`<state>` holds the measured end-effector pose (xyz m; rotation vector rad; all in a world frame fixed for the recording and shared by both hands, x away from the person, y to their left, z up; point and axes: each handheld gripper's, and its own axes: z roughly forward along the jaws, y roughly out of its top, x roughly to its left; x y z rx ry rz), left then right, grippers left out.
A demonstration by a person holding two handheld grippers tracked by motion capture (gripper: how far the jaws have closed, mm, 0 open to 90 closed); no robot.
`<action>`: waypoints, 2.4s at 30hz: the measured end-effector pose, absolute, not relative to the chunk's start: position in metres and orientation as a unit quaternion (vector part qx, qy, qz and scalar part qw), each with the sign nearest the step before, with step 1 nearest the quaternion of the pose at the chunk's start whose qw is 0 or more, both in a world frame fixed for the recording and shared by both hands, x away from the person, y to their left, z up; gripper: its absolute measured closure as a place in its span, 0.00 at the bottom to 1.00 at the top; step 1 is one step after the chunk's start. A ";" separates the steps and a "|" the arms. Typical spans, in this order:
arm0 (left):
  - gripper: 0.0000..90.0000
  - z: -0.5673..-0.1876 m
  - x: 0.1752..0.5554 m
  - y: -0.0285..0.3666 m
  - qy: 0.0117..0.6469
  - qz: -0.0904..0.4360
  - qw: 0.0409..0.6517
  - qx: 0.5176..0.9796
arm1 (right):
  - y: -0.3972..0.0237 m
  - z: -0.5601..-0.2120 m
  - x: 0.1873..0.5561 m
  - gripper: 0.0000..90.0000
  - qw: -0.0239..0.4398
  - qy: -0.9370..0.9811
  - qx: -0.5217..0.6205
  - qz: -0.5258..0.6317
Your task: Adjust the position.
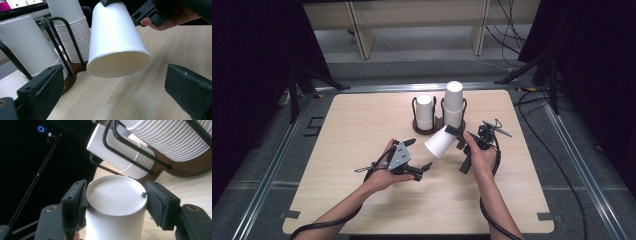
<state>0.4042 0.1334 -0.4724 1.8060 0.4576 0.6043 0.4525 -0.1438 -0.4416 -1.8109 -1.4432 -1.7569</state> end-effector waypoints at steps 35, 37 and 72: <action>0.07 -0.477 0.428 0.103 0.206 0.243 0.574 0.754 | -0.146 -0.438 0.454 0.41 0.125 -0.474 -0.628 -0.604; 0.09 -0.478 0.428 0.102 0.205 0.243 0.575 0.754 | -0.146 -0.438 0.454 0.41 0.116 -0.480 -0.626 -0.603; 0.32 -0.466 0.430 0.126 0.146 0.225 0.573 0.774 | -0.138 -0.435 0.448 0.37 0.082 -0.515 -0.582 -0.624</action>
